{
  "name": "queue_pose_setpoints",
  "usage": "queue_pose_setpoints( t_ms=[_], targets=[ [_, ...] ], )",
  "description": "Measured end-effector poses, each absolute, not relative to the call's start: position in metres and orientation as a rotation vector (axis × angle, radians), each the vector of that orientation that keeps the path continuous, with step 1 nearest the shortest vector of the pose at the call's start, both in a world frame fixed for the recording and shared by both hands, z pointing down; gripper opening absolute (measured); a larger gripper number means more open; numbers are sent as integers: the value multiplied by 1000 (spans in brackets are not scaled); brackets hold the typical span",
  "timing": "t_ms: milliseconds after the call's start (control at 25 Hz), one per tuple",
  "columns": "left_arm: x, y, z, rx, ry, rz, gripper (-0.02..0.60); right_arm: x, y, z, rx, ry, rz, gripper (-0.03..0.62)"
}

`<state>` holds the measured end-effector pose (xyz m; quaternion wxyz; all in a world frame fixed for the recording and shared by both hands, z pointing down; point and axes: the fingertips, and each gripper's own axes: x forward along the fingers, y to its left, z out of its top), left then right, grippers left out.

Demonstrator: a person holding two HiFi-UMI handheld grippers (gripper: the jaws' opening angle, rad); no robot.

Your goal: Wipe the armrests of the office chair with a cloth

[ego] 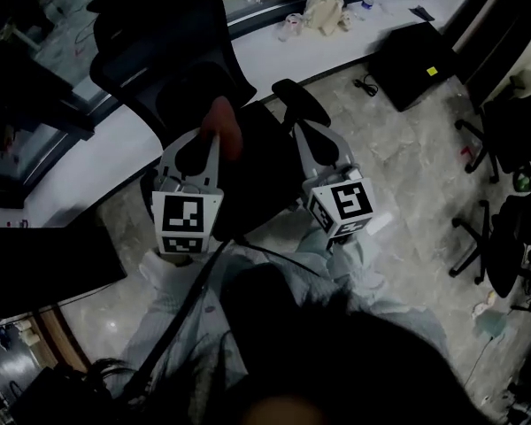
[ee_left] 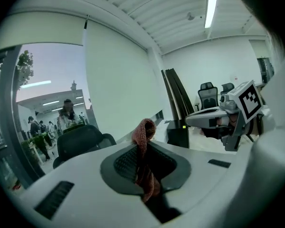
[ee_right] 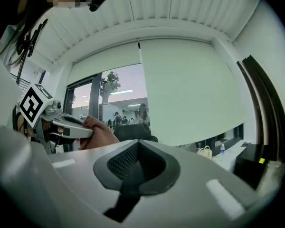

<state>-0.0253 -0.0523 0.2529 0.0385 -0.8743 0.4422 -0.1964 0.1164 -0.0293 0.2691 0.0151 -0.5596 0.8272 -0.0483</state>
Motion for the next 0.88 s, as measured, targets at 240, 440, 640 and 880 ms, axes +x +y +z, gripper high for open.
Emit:
queue_pose_setpoints(
  t_ms=[240, 440, 640, 880],
  targets=[
    [100, -79, 257, -2633, 1608, -600, 29, 237, -76, 265, -1512, 2785, -172, 2],
    [165, -88, 266, -2633, 1744, -622, 29, 304, -101, 276, -1399, 2899, -246, 2],
    [180, -95, 288, -2630, 1786, -699, 29, 317, -114, 299, -1364, 2937, -295, 2],
    [195, -102, 316, -2726, 1776, -798, 29, 316, -118, 316, -1333, 2991, -376, 1]
  ],
)
